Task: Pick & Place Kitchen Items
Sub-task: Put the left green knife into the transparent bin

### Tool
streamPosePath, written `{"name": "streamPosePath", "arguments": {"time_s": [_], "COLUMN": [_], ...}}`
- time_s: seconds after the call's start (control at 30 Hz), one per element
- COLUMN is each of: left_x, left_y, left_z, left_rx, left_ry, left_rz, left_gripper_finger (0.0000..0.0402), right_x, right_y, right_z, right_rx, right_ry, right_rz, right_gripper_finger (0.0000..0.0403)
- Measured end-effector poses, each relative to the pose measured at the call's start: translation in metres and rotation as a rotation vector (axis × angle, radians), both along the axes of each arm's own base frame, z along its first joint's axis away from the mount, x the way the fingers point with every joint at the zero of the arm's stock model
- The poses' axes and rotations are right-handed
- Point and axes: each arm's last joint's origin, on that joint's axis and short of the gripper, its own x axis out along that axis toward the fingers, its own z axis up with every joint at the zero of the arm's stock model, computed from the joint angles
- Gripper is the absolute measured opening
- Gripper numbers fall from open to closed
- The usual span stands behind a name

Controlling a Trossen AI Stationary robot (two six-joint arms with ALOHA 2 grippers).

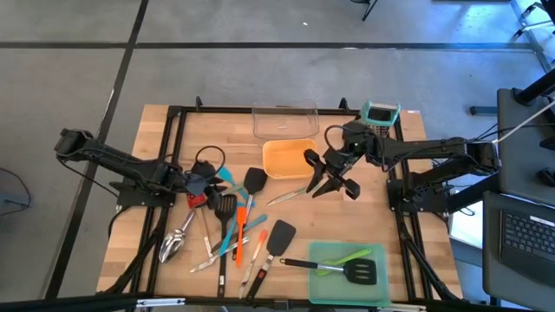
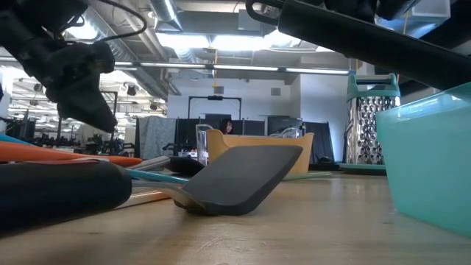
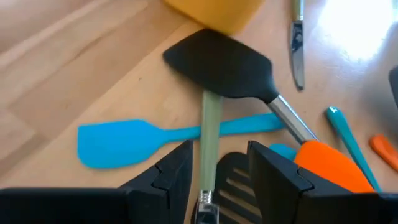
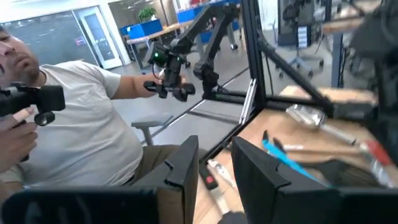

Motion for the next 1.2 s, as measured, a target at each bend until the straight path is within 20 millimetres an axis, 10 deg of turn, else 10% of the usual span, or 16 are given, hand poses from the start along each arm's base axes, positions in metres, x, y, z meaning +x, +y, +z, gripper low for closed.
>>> {"name": "streamPosePath", "arguments": {"time_s": [1.2], "left_x": [0.033], "left_y": [0.005], "left_z": [-0.053], "left_rx": [0.110], "left_ry": [0.264], "left_rz": [-0.103], "left_gripper_finger": [0.0145], "right_x": [-0.003], "right_y": [0.001], "right_z": [-0.011], "right_rx": [-0.013], "right_ry": [0.104], "right_rz": [0.008], "right_gripper_finger": [0.0099]}}
